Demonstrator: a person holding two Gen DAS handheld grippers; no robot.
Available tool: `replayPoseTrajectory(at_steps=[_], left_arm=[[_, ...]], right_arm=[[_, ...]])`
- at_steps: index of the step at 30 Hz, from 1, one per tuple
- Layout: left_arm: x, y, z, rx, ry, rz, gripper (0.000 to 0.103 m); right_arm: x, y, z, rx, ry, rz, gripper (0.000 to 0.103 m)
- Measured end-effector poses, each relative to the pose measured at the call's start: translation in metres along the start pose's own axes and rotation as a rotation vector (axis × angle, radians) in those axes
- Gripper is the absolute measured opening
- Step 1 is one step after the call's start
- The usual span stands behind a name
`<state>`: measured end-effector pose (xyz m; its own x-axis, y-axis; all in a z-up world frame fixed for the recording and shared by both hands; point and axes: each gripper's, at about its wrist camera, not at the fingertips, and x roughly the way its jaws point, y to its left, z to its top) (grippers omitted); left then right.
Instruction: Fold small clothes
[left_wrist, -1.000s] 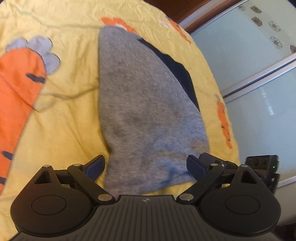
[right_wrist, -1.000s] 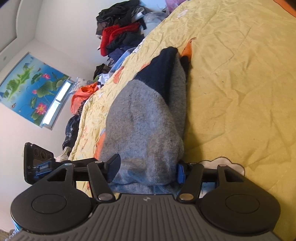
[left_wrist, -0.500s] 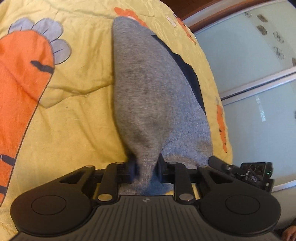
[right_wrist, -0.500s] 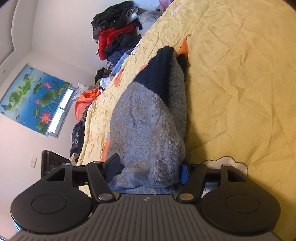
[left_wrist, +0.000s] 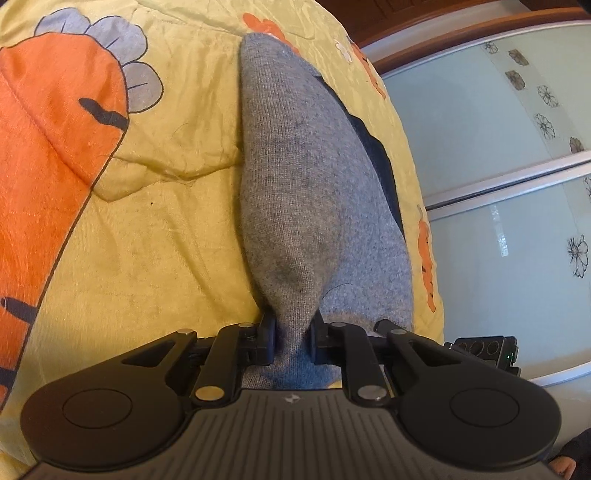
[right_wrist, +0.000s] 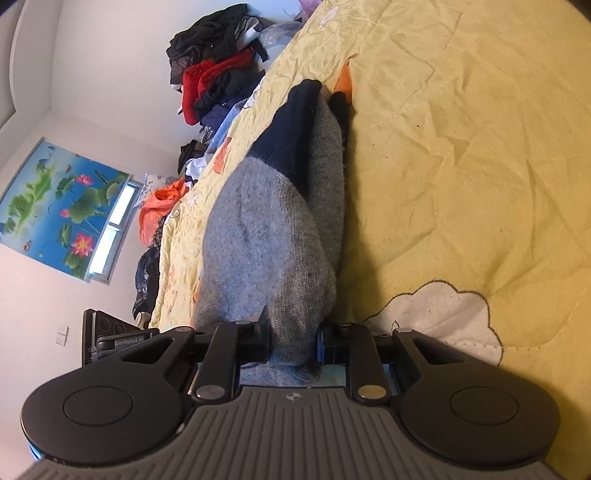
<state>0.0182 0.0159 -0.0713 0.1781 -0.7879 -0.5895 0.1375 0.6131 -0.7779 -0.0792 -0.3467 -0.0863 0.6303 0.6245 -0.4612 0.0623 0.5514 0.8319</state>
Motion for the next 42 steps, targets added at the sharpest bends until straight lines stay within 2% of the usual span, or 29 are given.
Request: replayPoseTrajectory(at_steps=[2, 3, 4, 5, 6, 7, 8, 10, 11, 15, 18, 20, 23, 24, 26, 27, 28, 32, 37, 42], left_arm=[[0.002, -0.002, 0.004, -0.009, 0.01, -0.007, 0.021], [0.001, -0.002, 0.007, -0.014, 0.018, -0.015, 0.03], [-0.003, -0.002, 0.011, -0.021, 0.007, -0.026, 0.055], [-0.009, -0.003, 0.016, -0.01, -0.023, -0.045, 0.072], [-0.015, -0.005, 0.023, 0.007, -0.055, -0.045, 0.101], [-0.021, -0.007, 0.031, 0.014, -0.097, -0.016, 0.103], [-0.023, -0.008, 0.04, 0.013, -0.118, 0.002, 0.103], [-0.02, -0.007, 0.058, 0.001, -0.118, -0.02, 0.103], [-0.016, -0.006, 0.066, -0.01, -0.113, -0.024, 0.103], [0.009, 0.001, 0.094, -0.059, -0.072, -0.076, 0.103], [0.025, 0.006, 0.106, -0.096, -0.059, -0.145, 0.103], [0.031, 0.005, 0.109, -0.102, -0.06, -0.154, 0.103], [0.036, -0.002, 0.111, -0.074, -0.036, -0.146, 0.103], [0.036, -0.001, 0.112, -0.075, -0.031, -0.148, 0.103], [0.035, 0.001, 0.113, -0.088, -0.026, -0.14, 0.096], [0.037, 0.003, 0.115, -0.097, -0.022, -0.119, 0.07], [0.037, 0.008, 0.116, -0.107, -0.009, -0.08, 0.038], [0.037, 0.024, 0.113, -0.144, -0.013, -0.128, 0.034], [0.035, 0.019, 0.112, -0.102, -0.033, -0.108, 0.03], [0.016, 0.013, 0.114, -0.071, -0.06, -0.097, 0.029]], right_arm=[[0.001, 0.007, -0.001, -0.067, 0.001, -0.019, 0.03], [0.001, 0.009, 0.001, -0.072, 0.005, 0.005, 0.042], [-0.002, 0.013, 0.005, -0.084, 0.003, 0.02, 0.061], [-0.005, 0.016, 0.01, -0.098, -0.011, 0.033, 0.073], [-0.008, 0.018, 0.017, -0.105, -0.039, 0.038, 0.1], [-0.011, 0.018, 0.027, -0.096, -0.077, 0.025, 0.102], [-0.011, 0.014, 0.038, -0.068, -0.09, 0.008, 0.103], [-0.007, 0.002, 0.06, -0.009, -0.086, 0.029, 0.102], [-0.004, -0.001, 0.069, -0.016, -0.087, 0.053, 0.102], [0.014, -0.004, 0.097, -0.025, -0.066, 0.041, 0.102], [0.03, 0.004, 0.104, -0.065, -0.041, 0.036, 0.102], [0.041, 0.011, 0.106, -0.118, 0.011, 0.024, 0.102], [0.049, 0.015, 0.105, -0.137, 0.019, 0.048, 0.1], [0.053, 0.016, 0.104, -0.129, 0.022, 0.057, 0.094], [0.059, 0.014, 0.102, -0.098, 0.04, 0.053, 0.073], [0.063, 0.01, 0.1, -0.07, 0.054, 0.038, 0.049], [0.064, 0.006, 0.097, -0.068, 0.051, 0.016, 0.033], [0.06, -0.003, 0.088, -0.002, 0.012, 0.068, 0.034], [0.059, -0.001, 0.083, 0.034, -0.016, 0.096, 0.033], [0.066, 0.021, 0.084, 0.036, -0.019, 0.09, 0.033]])
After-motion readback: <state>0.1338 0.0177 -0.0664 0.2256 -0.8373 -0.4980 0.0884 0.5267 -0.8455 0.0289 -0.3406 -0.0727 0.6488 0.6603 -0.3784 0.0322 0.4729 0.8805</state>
